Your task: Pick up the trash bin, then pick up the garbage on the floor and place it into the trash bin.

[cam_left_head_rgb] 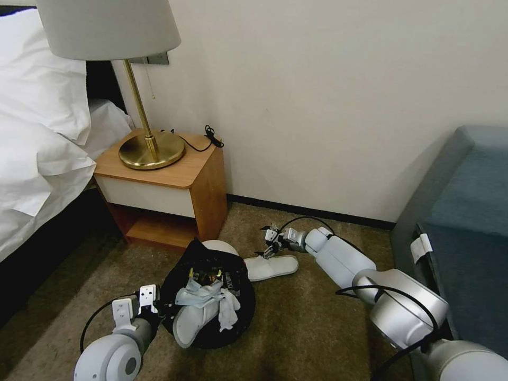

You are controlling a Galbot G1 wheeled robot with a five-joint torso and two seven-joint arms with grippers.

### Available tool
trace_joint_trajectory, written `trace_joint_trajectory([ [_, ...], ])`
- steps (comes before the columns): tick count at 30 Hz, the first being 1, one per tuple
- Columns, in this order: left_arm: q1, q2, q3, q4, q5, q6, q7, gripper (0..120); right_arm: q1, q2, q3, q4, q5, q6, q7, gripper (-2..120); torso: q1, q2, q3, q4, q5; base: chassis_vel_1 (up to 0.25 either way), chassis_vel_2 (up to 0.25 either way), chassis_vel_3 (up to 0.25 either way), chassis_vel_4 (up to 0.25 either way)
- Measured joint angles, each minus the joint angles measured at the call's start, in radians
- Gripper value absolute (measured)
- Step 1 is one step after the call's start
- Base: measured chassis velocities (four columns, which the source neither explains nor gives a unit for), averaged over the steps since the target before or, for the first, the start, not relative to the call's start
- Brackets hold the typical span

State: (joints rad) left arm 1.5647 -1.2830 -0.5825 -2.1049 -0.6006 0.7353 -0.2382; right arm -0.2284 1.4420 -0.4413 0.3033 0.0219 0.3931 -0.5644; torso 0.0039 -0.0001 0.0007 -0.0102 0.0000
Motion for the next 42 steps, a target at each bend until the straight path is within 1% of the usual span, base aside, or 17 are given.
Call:
trace_joint_trajectory([
  [13, -0.012, -0.005, 0.008, 0.018, 0.006, 0.000, 0.001, 0, -0.001, 0.017, 0.032, -0.014, -0.001, -0.012, -0.062, 100, 0.000, 0.000, 0.000, 0.0001, 0.0000, 0.000, 0.000, 0.000, 0.000],
  [20, -0.032, -0.007, 0.020, 0.033, 0.007, 0.000, 0.002, 0, -0.001, 0.027, 0.055, -0.009, -0.008, -0.022, -0.091, 100, 0.000, 0.000, 0.000, 0.0002, 0.0000, 0.000, 0.000, 0.000, 0.000],
  [25, -0.050, -0.007, 0.030, 0.045, 0.007, 0.000, 0.002, 0, -0.006, 0.030, 0.085, -0.014, -0.036, -0.024, -0.116, 100, 0.000, 0.000, 0.000, 0.0000, -0.0001, 0.000, 0.000, 0.000, 0.000],
  [42, -0.054, 0.000, 0.027, 0.042, 0.007, 0.000, 0.004, 0, -0.058, 0.018, 0.121, -0.019, -0.053, -0.031, -0.161, 100, 0.000, 0.000, 0.000, -0.0001, 0.0000, 0.000, 0.000, 0.000, 0.000],
])
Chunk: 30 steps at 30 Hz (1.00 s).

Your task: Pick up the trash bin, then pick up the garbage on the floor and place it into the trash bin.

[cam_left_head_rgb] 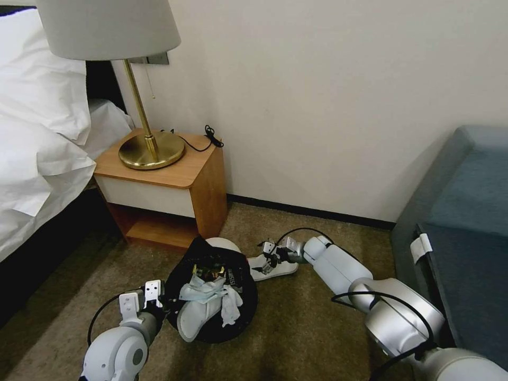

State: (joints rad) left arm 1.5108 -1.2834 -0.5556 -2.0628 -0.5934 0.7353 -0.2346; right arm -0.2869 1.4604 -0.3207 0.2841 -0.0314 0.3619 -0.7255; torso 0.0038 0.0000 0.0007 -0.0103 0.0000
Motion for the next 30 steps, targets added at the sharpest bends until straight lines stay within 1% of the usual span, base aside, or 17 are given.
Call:
trace_joint_trajectory([
  [10, 0.012, -0.004, -0.006, -0.008, 0.005, 0.000, 0.003, 0, -0.001, -0.002, 0.047, -0.018, -0.012, 0.000, -0.005, 100, 0.000, 0.000, 0.000, 0.0002, 0.0000, 0.000, 0.000, 0.000, 0.000],
  [16, 0.011, -0.001, -0.007, -0.010, 0.006, 0.000, 0.005, 0, -0.003, -0.018, 0.063, -0.018, 0.031, -0.017, 0.012, 100, 0.000, 0.000, 0.000, 0.0001, 0.0000, 0.000, 0.000, 0.000, 0.000],
  [17, 0.010, -0.003, -0.006, -0.010, 0.006, 0.000, 0.005, 0, -0.003, -0.021, 0.067, -0.018, 0.062, -0.032, 0.021, 100, 0.000, 0.000, 0.000, 0.0000, 0.0000, 0.000, 0.000, 0.000, 0.000],
  [18, 0.010, -0.006, -0.003, -0.010, 0.007, 0.000, 0.005, 0, -0.006, -0.023, 0.069, -0.018, 0.123, -0.061, 0.035, 100, 0.000, 0.000, 0.000, 0.0001, 0.0000, 0.000, 0.000, 0.000, 0.000],
  [19, 0.010, -0.006, -0.003, -0.010, 0.007, 0.000, 0.005, 0, -0.006, -0.023, 0.069, -0.018, 0.123, -0.061, 0.035, 100, 0.000, 0.000, 0.000, 0.0001, 0.0000, 0.000, 0.000, 0.000, 0.000],
  [20, 0.011, -0.008, -0.001, -0.010, 0.009, 0.000, 0.005, 0, -0.012, -0.022, 0.072, -0.017, 0.213, -0.101, 0.054, 100, 0.000, 0.000, 0.000, -0.0001, -0.0001, 0.000, 0.000, 0.000, 0.000],
  [21, 0.011, -0.008, -0.001, -0.010, 0.009, 0.000, 0.005, 0, -0.012, -0.022, 0.072, -0.017, 0.213, -0.101, 0.054, 100, 0.000, 0.000, 0.000, -0.0001, -0.0001, 0.000, 0.000, 0.000, 0.000],
  [23, 0.013, -0.009, 0.000, -0.010, 0.012, 0.000, 0.005, 0, -0.021, -0.012, 0.079, -0.014, 0.377, -0.156, 0.085, 100, 0.000, 0.000, 0.000, 0.0002, 0.0000, 0.000, 0.000, 0.000, 0.000],
  [24, 0.013, -0.009, 0.000, -0.010, 0.012, 0.000, 0.005, 0, -0.021, -0.012, 0.079, -0.014, 0.377, -0.156, 0.085, 100, 0.000, 0.000, 0.000, 0.0002, 0.0000, 0.000, 0.000, 0.000, 0.000],
  [26, 0.013, -0.009, 0.000, -0.010, 0.014, 0.000, 0.005, 0, -0.033, -0.008, 0.081, -0.003, 0.463, -0.187, 0.101, 100, 0.000, 0.000, 0.000, 0.0004, 0.0000, 0.000, 0.000, 0.000, 0.000],
  [30, 0.012, -0.009, 0.000, -0.009, 0.014, 0.000, 0.005, 0, -0.049, -0.005, 0.080, 0.010, 0.502, -0.204, 0.115, 100, 0.000, 0.000, 0.000, 0.0000, -0.0001, 0.000, 0.000, 0.000, 0.000],
])
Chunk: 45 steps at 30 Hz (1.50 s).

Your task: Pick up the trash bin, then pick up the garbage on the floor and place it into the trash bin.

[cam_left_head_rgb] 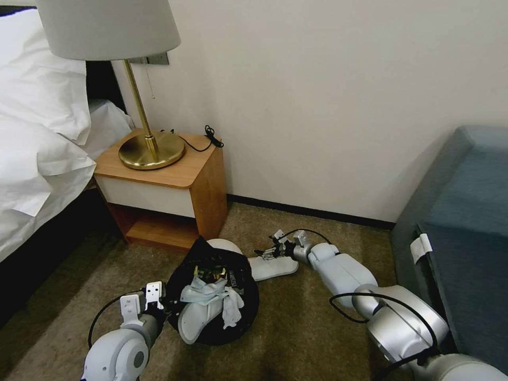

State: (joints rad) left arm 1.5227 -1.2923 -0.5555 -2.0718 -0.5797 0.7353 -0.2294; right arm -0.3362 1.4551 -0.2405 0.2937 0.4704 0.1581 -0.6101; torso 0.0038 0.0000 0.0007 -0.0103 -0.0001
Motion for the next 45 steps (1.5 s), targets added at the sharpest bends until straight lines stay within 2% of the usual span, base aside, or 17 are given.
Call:
trace_joint_trajectory([
  [8, -0.005, -0.003, 0.004, 0.005, 0.003, 0.000, 0.000, 0, -0.046, 0.007, -0.007, 0.055, 0.061, -0.065, 0.061, 100, 0.000, 0.000, 0.000, 0.0002, 0.0000, 0.000, 0.000, 0.000, 0.000],
  [16, -0.008, -0.001, 0.002, 0.007, 0.002, 0.000, -0.001, 0, -0.091, 0.018, -0.018, 0.063, 0.039, -0.081, 0.110, 100, 0.000, 0.000, 0.000, 0.0001, 0.0000, 0.000, 0.000, 0.000, 0.000],
  [18, -0.008, 0.000, 0.002, 0.008, 0.002, 0.000, -0.001, 0, -0.098, 0.034, -0.017, 0.043, 0.029, -0.087, 0.149, 100, 0.000, 0.000, 0.000, 0.0000, -0.0001, 0.000, 0.000, 0.000, 0.000],
  [29, -0.004, -0.018, 0.005, 0.007, 0.008, 0.000, 0.001, 0, -0.099, 0.086, -0.006, 0.011, 0.096, -0.158, 0.245, 100, 0.000, 0.000, 0.000, 0.0002, 0.0000, 0.000, 0.000, 0.000, 0.000],
  [41, -0.001, -0.031, 0.010, 0.005, 0.025, 0.000, 0.009, 0, -0.087, 0.128, 0.017, 0.028, 0.156, -0.238, 0.408, 100, 0.000, 0.000, 0.000, 0.0001, -0.0001, 0.000, 0.000, 0.000, 0.000],
  [45, -0.001, -0.033, 0.011, 0.005, 0.027, 0.000, 0.010, 0, -0.081, 0.133, 0.019, 0.031, 0.167, -0.249, 0.422, 100, 0.000, 0.000, 0.000, 0.0003, 0.0000, 0.000, 0.000, 0.000, 0.000],
])
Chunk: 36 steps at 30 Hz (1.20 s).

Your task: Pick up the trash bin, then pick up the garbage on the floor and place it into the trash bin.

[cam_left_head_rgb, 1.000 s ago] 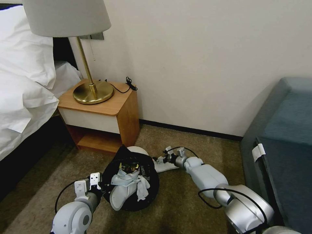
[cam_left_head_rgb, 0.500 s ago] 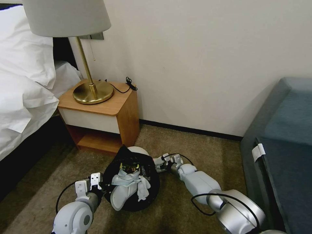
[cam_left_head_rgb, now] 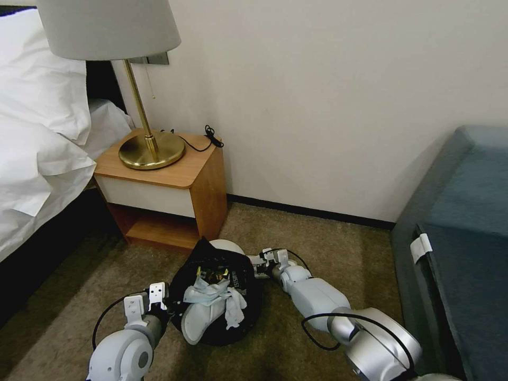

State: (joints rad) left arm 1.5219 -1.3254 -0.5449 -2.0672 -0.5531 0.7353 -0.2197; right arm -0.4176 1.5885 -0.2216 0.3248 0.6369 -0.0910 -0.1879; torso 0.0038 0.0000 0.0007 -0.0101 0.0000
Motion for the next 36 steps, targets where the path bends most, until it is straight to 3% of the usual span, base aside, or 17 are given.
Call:
trace_joint_trajectory([
  [6, 0.000, 0.001, -0.003, -0.002, 0.000, 0.000, 0.000, 0, -0.003, -0.001, -0.001, 0.002, -0.016, -0.005, 0.006, 93, 0.000, 0.000, 0.000, -0.0001, 0.0000, 0.000, 0.000, 0.000, 0.000],
  [8, 0.000, 0.003, -0.005, -0.003, 0.000, 0.000, 0.001, 0, -0.018, -0.004, -0.003, 0.002, -0.038, -0.002, 0.008, 79, 0.000, 0.000, 0.000, -0.0001, 0.0001, 0.000, 0.000, 0.000, 0.000],
  [9, 0.000, 0.003, -0.005, -0.003, 0.000, 0.000, 0.001, 0, -0.018, -0.004, -0.003, 0.002, -0.038, -0.002, 0.008, 79, 0.000, 0.000, 0.000, -0.0001, 0.0001, 0.000, 0.000, 0.000, 0.000],
  [11, -0.003, 0.003, -0.005, -0.003, -0.001, 0.000, 0.000, 0, -0.028, -0.009, -0.004, 0.003, -0.046, 0.007, 0.006, 67, 0.000, 0.000, 0.000, -0.0004, -0.0001, 0.000, 0.000, 0.000, 0.000],
  [18, -0.008, 0.005, -0.006, -0.003, -0.003, 0.000, -0.001, 0, -0.033, -0.014, -0.005, 0.003, -0.050, 0.015, 0.005, 48, 0.000, 0.000, 0.000, -0.0005, -0.0001, 0.000, 0.000, 0.000, 0.000],
  [25, -0.015, 0.005, -0.007, 0.001, -0.008, 0.000, -0.005, 0, -0.036, -0.026, -0.009, 0.003, -0.071, 0.031, -0.002, 17, 0.000, 0.000, 0.000, 0.0001, 0.0002, 0.000, 0.000, 0.000, 0.000],
  [28, -0.015, 0.004, -0.007, 0.005, -0.008, 0.000, -0.007, 0, -0.039, -0.029, -0.009, 0.006, -0.073, 0.033, -0.003, 13, 0.000, 0.000, 0.000, 0.0002, 0.0003, 0.000, 0.000, 0.000, 0.000],
  [30, -0.015, 0.013, -0.005, 0.017, -0.011, 0.000, -0.015, 0, -0.049, -0.042, -0.010, 0.021, -0.079, 0.039, -0.004, 0, 0.000, 0.000, 0.000, 0.0003, 0.0005, 0.000, 0.000, 0.000, 0.000],
  [36, -0.036, 0.062, 0.003, 0.073, -0.031, 0.000, -0.030, 0, -0.072, -0.078, -0.011, 0.071, -0.083, 0.058, 0.011, 0, 0.000, 0.000, 0.000, 0.0003, 0.0003, 0.000, 0.000, 0.000, 0.000],
])
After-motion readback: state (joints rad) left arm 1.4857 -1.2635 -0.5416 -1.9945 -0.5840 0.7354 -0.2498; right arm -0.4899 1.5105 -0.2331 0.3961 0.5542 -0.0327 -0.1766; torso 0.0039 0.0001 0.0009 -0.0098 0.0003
